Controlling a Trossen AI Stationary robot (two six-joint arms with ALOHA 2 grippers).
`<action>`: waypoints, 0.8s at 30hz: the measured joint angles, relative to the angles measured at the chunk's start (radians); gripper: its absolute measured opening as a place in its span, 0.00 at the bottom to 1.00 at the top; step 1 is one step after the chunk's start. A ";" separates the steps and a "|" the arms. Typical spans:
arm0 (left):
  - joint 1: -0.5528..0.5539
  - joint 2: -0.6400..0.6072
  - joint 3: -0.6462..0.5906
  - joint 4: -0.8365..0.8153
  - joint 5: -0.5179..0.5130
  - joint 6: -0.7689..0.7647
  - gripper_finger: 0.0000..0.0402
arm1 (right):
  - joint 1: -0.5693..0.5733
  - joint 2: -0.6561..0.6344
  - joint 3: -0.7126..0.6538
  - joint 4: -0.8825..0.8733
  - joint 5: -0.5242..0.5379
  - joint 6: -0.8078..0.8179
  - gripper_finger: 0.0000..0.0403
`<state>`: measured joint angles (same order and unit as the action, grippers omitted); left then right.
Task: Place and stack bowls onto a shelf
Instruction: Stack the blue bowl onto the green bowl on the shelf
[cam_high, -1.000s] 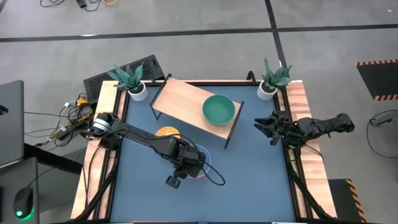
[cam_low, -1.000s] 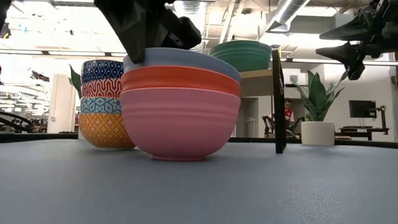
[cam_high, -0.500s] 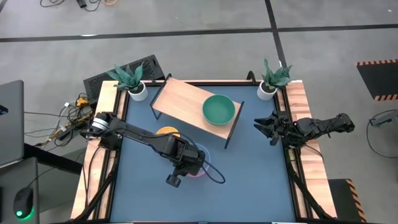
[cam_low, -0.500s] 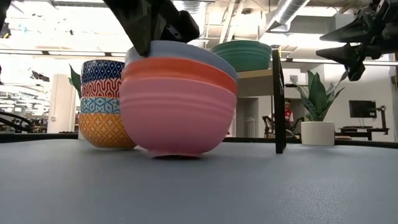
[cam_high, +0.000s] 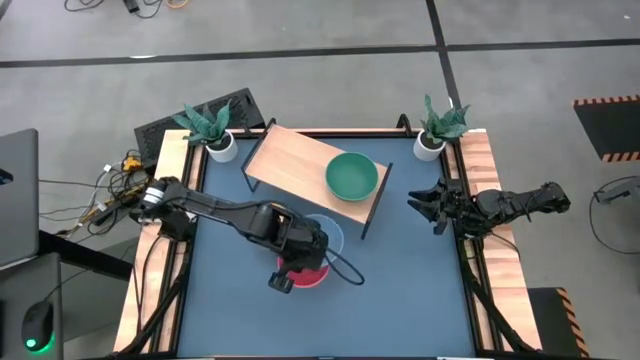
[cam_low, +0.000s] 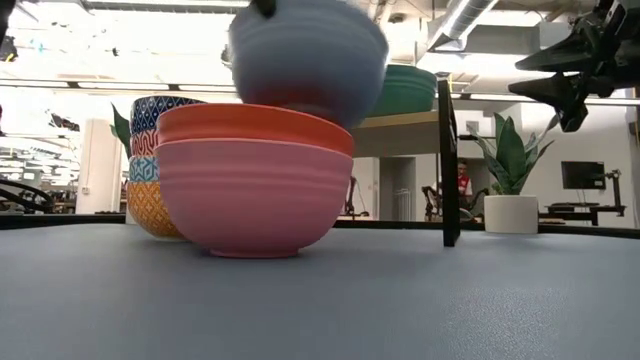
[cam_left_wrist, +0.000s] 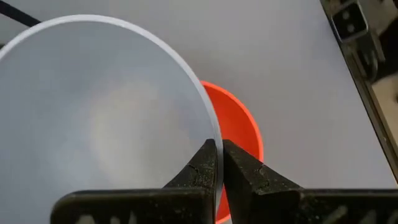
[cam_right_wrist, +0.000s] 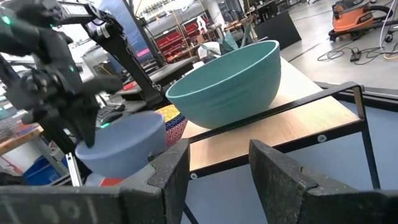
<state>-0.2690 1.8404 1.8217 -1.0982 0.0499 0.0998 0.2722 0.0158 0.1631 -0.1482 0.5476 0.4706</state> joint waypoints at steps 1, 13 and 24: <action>0.004 -0.001 0.024 -0.016 -0.008 -0.001 0.00 | 0.000 0.000 0.000 -0.001 0.000 0.000 0.47; 0.125 -0.003 0.359 -0.046 -0.235 0.138 0.00 | 0.000 0.000 0.000 -0.016 0.010 -0.007 0.47; 0.361 0.026 0.385 0.028 -0.158 0.218 0.00 | 0.000 0.000 0.000 -0.021 0.012 0.000 0.47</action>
<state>0.0919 1.8663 2.2066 -1.0706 -0.1077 0.3178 0.2722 0.0158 0.1631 -0.1691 0.5594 0.4705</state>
